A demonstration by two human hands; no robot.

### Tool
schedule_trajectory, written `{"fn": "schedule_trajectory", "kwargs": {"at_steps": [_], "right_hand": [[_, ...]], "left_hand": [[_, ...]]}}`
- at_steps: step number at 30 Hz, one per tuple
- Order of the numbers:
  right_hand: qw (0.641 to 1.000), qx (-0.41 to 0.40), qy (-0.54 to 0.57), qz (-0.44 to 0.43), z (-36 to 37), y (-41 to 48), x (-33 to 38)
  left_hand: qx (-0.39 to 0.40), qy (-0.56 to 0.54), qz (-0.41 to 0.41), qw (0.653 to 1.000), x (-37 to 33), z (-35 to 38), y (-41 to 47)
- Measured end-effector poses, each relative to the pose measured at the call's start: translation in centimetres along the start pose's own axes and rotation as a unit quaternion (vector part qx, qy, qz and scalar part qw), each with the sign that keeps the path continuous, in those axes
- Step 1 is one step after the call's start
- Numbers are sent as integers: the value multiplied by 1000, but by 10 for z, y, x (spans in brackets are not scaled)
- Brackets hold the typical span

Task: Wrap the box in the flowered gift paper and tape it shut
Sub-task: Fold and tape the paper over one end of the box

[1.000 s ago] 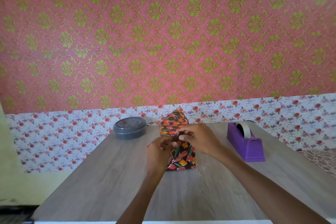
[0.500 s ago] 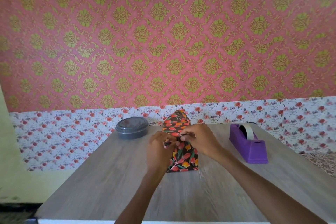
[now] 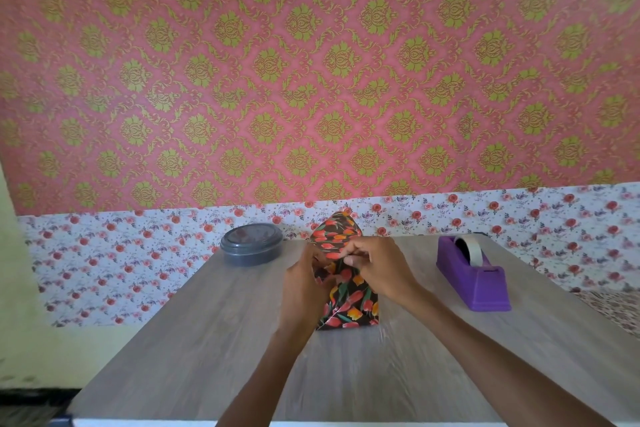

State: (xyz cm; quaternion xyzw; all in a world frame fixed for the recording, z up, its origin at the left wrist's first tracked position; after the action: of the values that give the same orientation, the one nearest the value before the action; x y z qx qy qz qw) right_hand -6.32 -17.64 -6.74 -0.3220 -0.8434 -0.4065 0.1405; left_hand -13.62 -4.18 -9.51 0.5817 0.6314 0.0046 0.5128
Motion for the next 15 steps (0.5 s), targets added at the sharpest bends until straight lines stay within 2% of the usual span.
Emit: {"fn": "schedule_trajectory", "kwargs": {"at_steps": [3,6,10,15], "right_hand": [[999,17,26,-5,2,-4,-2],[997,72,7,-6,5,-15,-2],[1000,21,-16,-5,0,-20,-7],[991,-30,-110,-70,0,-26,-6]], "left_hand": [[33,13,29,999,-2,0,2],[14,50,81,995,-6,-5,1],[-11,41,94,995,-2,-6,-2],[0,58,112,992,4,-1,0]]}}
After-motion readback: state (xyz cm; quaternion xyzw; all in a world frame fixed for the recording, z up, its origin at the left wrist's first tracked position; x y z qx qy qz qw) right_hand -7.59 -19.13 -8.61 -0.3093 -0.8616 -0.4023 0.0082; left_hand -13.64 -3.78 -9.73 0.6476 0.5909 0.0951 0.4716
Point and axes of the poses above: each hand's wrist, its own y-axis towards the middle knuckle, its own z-axis out of the palm, x = y × z, the point moved 5 cm from there along y, towards the middle knuckle, and after that the axes turned 1 degree about z, right-handed, at the moved point
